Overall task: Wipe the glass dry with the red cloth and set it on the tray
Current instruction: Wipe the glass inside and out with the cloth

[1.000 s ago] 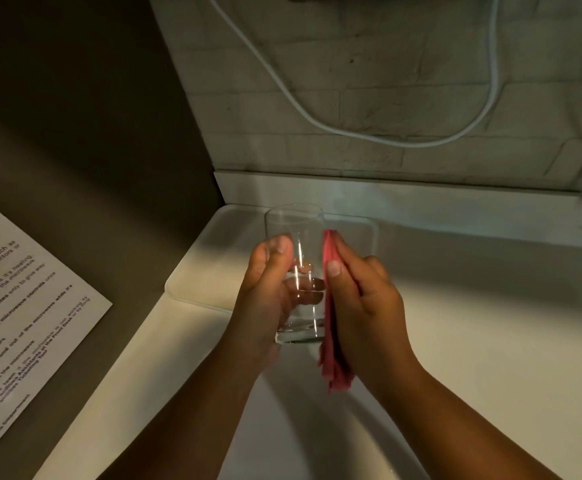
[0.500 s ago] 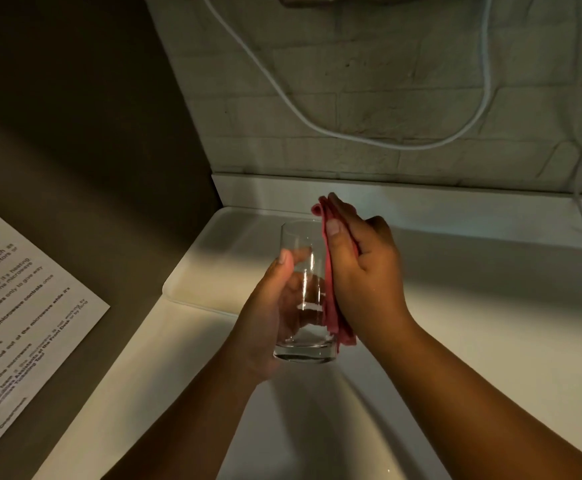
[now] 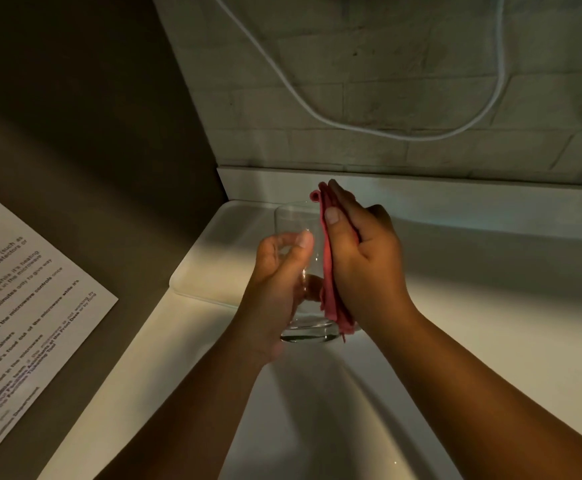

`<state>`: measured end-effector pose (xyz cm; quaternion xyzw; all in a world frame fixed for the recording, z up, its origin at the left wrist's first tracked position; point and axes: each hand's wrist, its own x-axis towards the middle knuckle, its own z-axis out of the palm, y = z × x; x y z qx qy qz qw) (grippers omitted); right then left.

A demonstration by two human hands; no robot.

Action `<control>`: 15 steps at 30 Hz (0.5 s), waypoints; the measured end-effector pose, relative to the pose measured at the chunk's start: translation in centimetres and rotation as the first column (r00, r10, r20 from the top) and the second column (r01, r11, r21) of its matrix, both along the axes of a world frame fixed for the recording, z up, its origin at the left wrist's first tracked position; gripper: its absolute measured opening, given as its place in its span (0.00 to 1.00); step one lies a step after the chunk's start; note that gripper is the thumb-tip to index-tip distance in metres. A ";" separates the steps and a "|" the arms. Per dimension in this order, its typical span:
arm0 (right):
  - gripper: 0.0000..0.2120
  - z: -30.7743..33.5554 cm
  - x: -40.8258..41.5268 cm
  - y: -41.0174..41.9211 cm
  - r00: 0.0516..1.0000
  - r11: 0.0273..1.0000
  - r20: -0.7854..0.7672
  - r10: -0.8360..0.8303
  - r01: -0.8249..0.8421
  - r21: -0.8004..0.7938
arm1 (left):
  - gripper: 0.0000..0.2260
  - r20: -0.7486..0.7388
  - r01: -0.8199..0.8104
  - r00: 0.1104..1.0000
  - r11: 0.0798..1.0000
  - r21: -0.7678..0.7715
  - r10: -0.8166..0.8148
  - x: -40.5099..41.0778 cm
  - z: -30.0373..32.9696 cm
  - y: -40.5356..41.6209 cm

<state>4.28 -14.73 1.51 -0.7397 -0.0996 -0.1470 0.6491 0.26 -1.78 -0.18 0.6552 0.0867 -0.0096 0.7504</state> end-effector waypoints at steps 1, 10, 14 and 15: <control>0.18 -0.2 -0.1 0.0 1.000 1.000 -0.007 0.017 -0.017 0.004 | 0.22 0.011 -0.032 0.999 0.999 -0.012 0.032 0.2 0.0 0.2; 0.19 -1.8 -3.0 0.4 0.976 0.972 0.189 0.106 -0.062 -0.227 | 0.26 -0.046 -0.054 0.998 0.998 -0.029 0.053 0.4 0.5 0.9; 0.20 -1.3 -2.1 0.2 0.970 0.948 0.242 0.030 0.049 -0.314 | 0.24 -0.042 -0.016 0.999 1.000 -0.010 0.016 -0.2 -0.2 0.1; 0.20 -0.9 -1.7 0.1 0.977 0.955 0.215 -0.007 0.070 -0.287 | 0.24 -0.043 0.000 0.999 1.000 -0.013 -0.001 -0.5 -0.3 0.0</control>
